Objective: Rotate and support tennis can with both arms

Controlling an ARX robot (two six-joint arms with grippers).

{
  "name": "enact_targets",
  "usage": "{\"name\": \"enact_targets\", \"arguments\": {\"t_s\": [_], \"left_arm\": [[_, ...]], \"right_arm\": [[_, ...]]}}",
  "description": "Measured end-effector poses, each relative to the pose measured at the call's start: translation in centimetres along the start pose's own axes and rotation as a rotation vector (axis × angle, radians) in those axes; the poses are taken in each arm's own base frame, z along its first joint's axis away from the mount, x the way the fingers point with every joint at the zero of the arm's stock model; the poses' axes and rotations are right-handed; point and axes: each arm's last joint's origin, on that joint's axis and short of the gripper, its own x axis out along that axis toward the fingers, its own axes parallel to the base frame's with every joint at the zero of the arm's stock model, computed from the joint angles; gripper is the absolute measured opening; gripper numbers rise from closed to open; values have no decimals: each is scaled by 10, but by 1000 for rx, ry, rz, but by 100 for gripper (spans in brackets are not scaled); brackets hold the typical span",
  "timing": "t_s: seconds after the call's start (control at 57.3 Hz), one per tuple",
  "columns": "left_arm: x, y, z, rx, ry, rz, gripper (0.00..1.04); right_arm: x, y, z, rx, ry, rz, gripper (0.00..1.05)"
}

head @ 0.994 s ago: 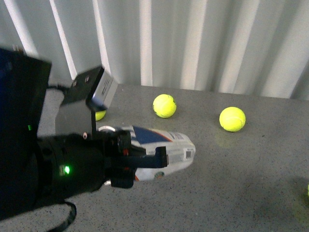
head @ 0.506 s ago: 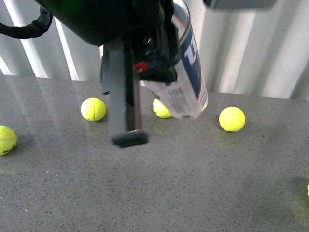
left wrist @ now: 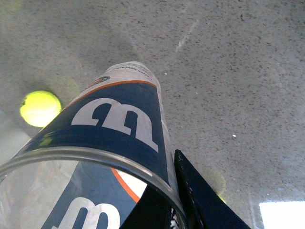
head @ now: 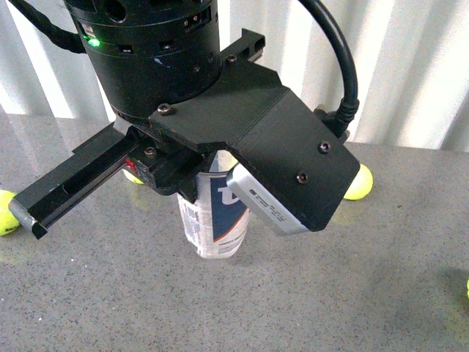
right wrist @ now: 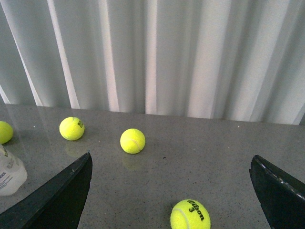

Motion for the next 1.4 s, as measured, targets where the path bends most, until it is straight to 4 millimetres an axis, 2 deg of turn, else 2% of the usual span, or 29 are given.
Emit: {"name": "enact_targets", "arguments": {"t_s": [0.105,0.262,0.541,0.68,0.855,1.047,1.396], "left_arm": [[4,1,0,-7,-15,-78,4],[7,10,7,-94,-133,-173,4],[7,35,11,-237,-246,-185,4],[21,48,1,-300,-238,-192,4],[40,53,-14,-332,-188,-197,4],[43,55,-18,-338,-179,-184,4],[44,58,-18,-321,-171,-156,56]], "right_arm": [[0,0,0,0,0,0,97],[0,0,0,0,0,0,97],[0,0,0,0,0,0,97],[0,0,0,0,0,0,97],[0,0,0,0,0,0,97],[0,0,0,0,0,0,97],[0,0,0,0,0,0,97]]}}
